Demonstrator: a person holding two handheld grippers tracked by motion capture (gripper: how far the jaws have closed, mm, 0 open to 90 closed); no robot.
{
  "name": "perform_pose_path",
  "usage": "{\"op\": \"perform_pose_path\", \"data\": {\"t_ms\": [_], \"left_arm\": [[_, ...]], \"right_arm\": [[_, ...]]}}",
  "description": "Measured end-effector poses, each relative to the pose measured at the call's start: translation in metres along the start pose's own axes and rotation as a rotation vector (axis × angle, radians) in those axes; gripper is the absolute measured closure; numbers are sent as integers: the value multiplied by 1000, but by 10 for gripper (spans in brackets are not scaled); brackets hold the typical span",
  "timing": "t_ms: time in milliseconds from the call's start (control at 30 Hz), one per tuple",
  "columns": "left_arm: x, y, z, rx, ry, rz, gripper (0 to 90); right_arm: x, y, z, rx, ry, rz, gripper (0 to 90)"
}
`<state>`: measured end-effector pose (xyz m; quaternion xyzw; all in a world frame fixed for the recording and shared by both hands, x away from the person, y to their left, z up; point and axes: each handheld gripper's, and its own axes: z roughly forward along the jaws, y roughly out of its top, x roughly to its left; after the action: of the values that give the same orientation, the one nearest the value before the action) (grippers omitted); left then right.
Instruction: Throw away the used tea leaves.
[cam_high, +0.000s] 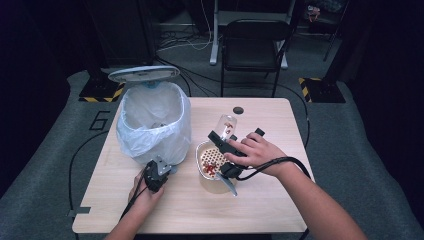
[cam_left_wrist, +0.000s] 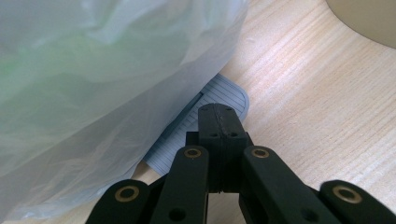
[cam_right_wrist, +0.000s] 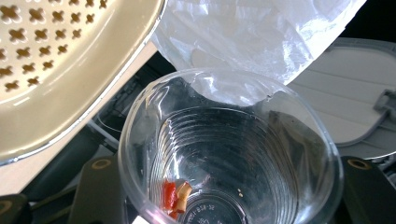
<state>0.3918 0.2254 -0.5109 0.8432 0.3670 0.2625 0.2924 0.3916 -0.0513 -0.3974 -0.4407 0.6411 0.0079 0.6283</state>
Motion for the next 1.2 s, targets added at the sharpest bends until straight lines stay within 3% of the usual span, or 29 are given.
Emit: {"op": "perform_pose_path", "data": {"t_ms": [33, 100, 200, 300, 333, 367, 433, 467, 500, 600, 667, 933, 1100, 1200], "left_arm": [[1, 0, 0, 7, -5, 7, 900], [1, 0, 0, 8, -5, 8, 900], [0, 0, 0, 10, -4, -2, 900], [0, 0, 0, 10, -8, -1, 900], [0, 0, 0, 10, -8, -2, 900], [1, 0, 0, 11, -7, -2, 900], [0, 0, 0, 9, -8, 1, 900], [0, 0, -1, 11, -6, 2, 900], [-1, 0, 0, 2, -2, -12, 900], [0, 0, 0, 2, -7, -4, 900], [1, 0, 0, 5, -14, -4, 900], [2, 0, 0, 6, -21, 0, 900], [2, 0, 0, 8, -37, -6, 900], [2, 0, 0, 2, -9, -8, 900]], "right_arm": [[-1, 0, 0, -3, 3, 2, 374], [-4, -2, 0, -9, 45, 57, 375], [-12, -6, 0, -22, 63, 129, 380], [-29, -16, 0, -58, 119, 204, 381], [-34, -19, -1, -59, 138, 271, 381], [-38, -22, 0, -71, 150, 280, 381], [-46, -27, 1, -90, 213, 361, 381], [-50, -28, 2, -88, 214, 382, 382], [-53, -31, 3, -88, 236, 414, 383], [-62, -37, 5, -91, 297, 506, 387], [-67, -42, 8, -121, 337, 568, 389], [-82, -61, 14, -153, 473, 820, 413], [-87, -70, 19, -167, 568, 942, 412], [-89, -77, 23, -173, 619, 1013, 412]]}}
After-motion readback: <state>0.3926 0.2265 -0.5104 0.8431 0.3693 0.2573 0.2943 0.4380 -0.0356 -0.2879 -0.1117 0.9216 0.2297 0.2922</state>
